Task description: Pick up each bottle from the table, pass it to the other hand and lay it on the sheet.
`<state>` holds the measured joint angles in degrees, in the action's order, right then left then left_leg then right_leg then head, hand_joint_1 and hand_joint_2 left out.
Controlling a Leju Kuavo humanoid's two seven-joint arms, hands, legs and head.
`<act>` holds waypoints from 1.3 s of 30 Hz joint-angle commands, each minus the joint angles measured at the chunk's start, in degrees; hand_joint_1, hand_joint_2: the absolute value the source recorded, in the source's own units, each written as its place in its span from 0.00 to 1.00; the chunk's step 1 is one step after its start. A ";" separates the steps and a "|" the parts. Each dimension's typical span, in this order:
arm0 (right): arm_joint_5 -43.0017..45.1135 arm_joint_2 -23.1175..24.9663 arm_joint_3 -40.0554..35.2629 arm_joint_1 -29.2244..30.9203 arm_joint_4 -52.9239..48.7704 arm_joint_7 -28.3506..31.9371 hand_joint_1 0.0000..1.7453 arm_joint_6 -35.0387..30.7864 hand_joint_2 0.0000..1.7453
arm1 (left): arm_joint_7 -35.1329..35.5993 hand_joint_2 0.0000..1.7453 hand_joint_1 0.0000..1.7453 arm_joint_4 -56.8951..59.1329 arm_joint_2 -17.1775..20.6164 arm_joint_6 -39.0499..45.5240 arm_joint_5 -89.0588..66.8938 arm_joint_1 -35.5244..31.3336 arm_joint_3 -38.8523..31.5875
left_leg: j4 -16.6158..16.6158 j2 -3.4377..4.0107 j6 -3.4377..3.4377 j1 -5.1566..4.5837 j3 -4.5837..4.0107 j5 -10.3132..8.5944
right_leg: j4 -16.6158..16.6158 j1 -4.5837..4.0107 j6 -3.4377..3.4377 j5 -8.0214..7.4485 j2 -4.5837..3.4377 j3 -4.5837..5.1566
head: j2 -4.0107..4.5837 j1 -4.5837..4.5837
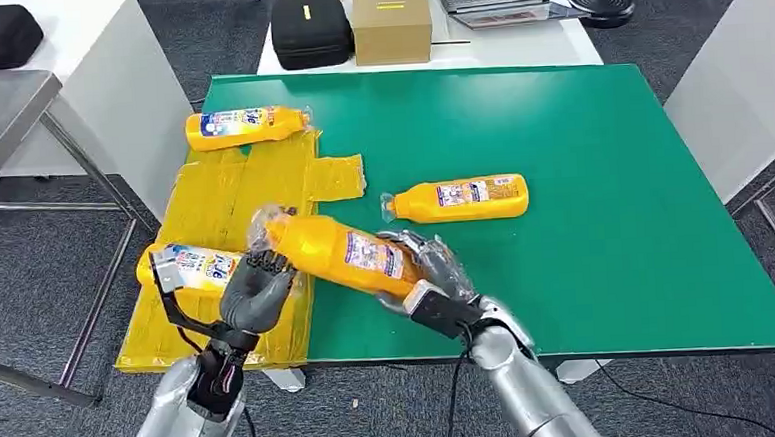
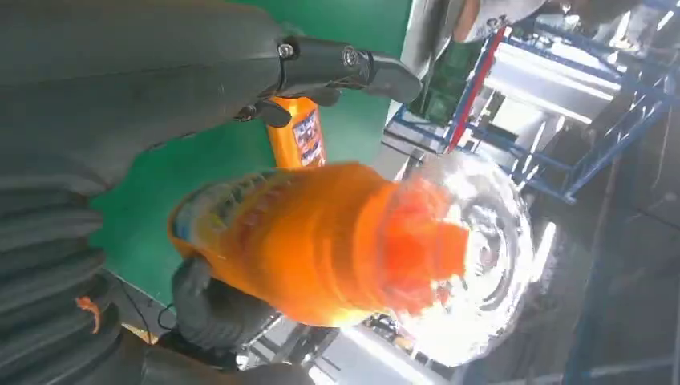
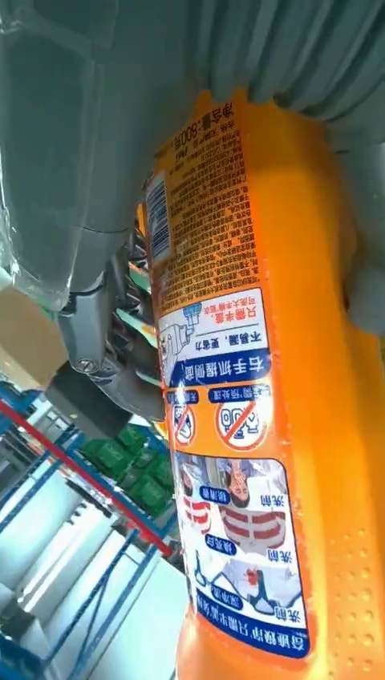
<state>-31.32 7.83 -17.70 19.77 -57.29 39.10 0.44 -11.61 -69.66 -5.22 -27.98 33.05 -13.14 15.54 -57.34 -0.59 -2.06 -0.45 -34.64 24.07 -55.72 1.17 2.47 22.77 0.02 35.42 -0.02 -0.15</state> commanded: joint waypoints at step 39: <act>0.44 2.27 -3.98 2.25 13.16 -1.77 1.00 0.02 1.00 | -2.37 1.00 0.00 5.09 0.51 4.70 -4.53 -4.91 2.99 | -0.02 0.02 0.13 0.10 0.19 0.10 | 0.02 -0.11 -0.12 0.09 0.03 -0.21 | 0.00 -0.02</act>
<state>-30.40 10.47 -20.09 19.70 -48.33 38.01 0.83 -14.03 -68.24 -5.27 -23.36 28.79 -15.44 17.46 -57.34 -0.58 -2.06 -0.45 -34.64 24.07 -55.72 1.16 2.46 22.77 0.02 35.44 -0.02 -0.17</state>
